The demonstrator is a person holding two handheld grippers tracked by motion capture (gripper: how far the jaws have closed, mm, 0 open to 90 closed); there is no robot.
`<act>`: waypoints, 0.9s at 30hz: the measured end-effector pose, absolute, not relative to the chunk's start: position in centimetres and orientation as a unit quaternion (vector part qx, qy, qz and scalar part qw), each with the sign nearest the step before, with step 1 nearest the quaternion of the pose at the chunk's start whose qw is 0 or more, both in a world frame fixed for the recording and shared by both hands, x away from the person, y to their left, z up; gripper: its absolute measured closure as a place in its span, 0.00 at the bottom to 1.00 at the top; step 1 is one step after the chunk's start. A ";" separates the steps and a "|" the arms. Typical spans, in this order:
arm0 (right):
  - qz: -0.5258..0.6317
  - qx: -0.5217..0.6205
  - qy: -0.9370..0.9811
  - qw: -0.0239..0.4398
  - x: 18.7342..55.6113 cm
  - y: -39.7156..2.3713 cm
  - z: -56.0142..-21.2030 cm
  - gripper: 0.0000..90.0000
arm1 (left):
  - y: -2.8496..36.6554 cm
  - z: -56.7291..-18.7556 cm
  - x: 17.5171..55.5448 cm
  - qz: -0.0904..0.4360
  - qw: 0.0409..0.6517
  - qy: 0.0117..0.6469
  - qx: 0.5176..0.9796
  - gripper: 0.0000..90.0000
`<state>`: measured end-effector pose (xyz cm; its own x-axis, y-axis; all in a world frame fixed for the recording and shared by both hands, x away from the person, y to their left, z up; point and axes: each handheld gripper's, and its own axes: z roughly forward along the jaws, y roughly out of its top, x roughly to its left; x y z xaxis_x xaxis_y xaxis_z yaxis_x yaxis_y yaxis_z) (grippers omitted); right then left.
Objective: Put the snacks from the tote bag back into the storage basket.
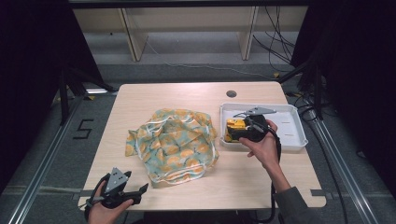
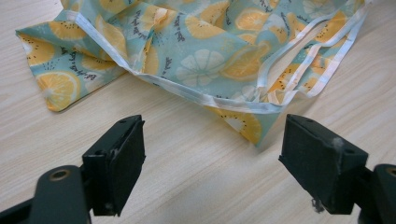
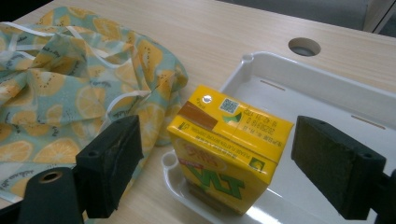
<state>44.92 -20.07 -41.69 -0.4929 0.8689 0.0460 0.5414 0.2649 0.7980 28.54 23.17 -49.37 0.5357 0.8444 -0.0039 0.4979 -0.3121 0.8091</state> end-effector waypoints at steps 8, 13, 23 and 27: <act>0.399 0.455 0.770 0.201 44.3 -20.1 -41.8 0.19 | 23.1 -49.4 28.5 0.217 0.399 0.430 0.781 0.23; 0.395 0.450 0.776 0.199 44.0 -20.1 -42.2 0.19 | 23.2 -49.4 28.5 0.217 0.399 0.429 0.781 0.23; 0.393 0.449 0.778 0.194 43.2 -20.1 -42.4 0.19 | 23.1 -49.4 28.5 0.216 0.399 0.430 0.780 0.23; 0.399 0.457 0.771 0.192 42.8 -20.1 -42.4 0.19 | 23.1 -49.4 28.5 0.216 0.399 0.430 0.780 0.23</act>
